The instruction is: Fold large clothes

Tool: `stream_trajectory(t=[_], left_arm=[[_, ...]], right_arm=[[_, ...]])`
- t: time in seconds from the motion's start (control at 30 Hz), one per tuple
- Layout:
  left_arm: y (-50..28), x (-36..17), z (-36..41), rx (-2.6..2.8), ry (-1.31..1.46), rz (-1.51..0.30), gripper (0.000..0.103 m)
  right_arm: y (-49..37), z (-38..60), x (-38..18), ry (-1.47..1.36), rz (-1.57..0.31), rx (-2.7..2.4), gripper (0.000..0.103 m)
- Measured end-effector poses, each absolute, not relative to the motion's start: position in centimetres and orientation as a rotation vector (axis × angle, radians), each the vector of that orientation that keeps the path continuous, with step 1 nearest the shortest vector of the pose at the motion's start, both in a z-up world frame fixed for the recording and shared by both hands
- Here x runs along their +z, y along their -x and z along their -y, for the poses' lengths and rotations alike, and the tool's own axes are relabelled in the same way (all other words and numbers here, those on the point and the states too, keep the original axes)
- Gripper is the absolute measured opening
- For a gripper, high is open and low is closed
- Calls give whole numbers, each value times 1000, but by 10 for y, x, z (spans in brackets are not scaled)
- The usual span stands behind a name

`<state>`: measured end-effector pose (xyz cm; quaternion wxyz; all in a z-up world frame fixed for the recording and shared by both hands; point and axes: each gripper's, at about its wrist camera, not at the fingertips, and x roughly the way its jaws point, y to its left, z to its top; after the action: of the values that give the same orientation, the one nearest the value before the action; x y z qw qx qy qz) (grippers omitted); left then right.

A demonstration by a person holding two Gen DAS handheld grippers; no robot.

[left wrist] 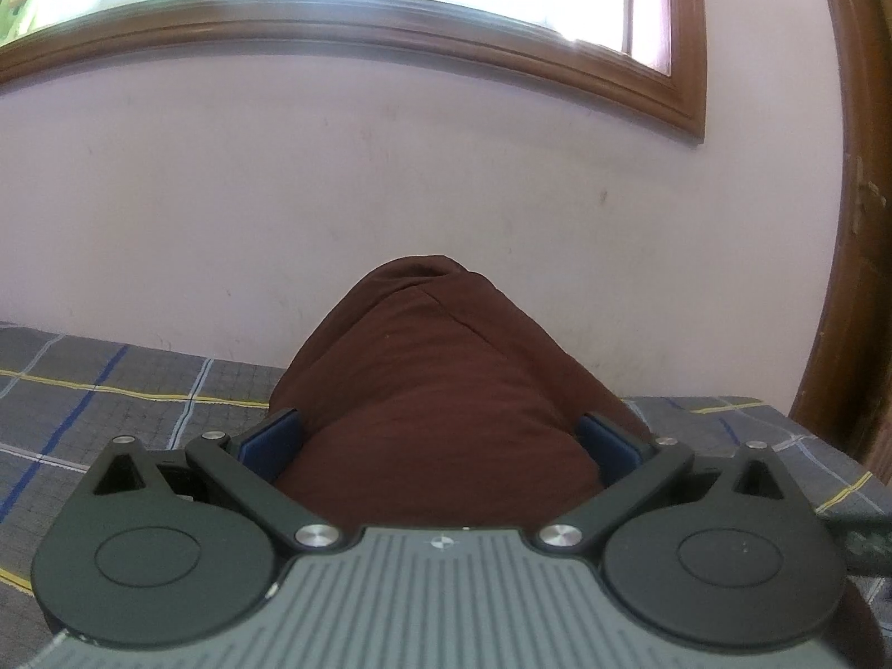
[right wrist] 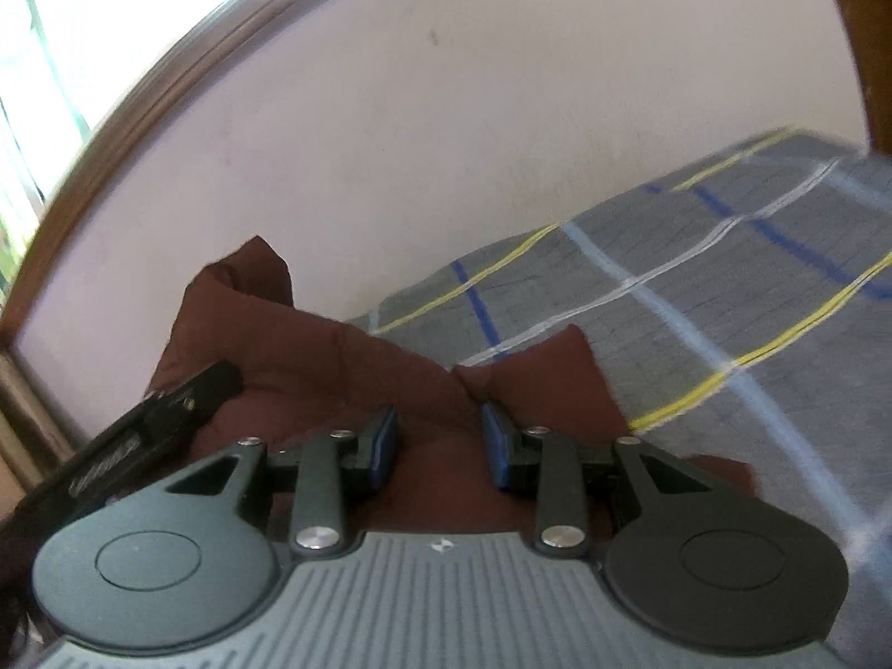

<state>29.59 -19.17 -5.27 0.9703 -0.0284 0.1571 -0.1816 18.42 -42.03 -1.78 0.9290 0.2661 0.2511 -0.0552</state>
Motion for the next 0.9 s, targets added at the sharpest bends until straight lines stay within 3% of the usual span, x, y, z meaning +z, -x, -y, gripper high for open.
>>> stream_trajectory(t=[0.17, 0.33, 0.5, 0.77, 0.87, 0.9], left_arm=[[-294, -52, 193, -367, 53, -312, 103], [-293, -52, 195, -369, 34, -309, 103], [-294, -52, 195, -368, 28, -313, 103], [-294, -52, 193, -367, 36, -310, 103], [-294, -52, 193, -365, 43, -311, 103], [-294, -52, 192, -365, 47, -311, 103]], right_arm=[[-158, 401, -4, -310, -567, -209, 35], [-145, 406, -25, -286, -564, -249, 55], [-146, 396, -36, -208, -533, -270, 56], [-129, 414, -31, -346, -490, -230, 59], [-116, 409, -22, -347, -475, -260, 74], [-110, 406, -18, -338, -479, -290, 90]])
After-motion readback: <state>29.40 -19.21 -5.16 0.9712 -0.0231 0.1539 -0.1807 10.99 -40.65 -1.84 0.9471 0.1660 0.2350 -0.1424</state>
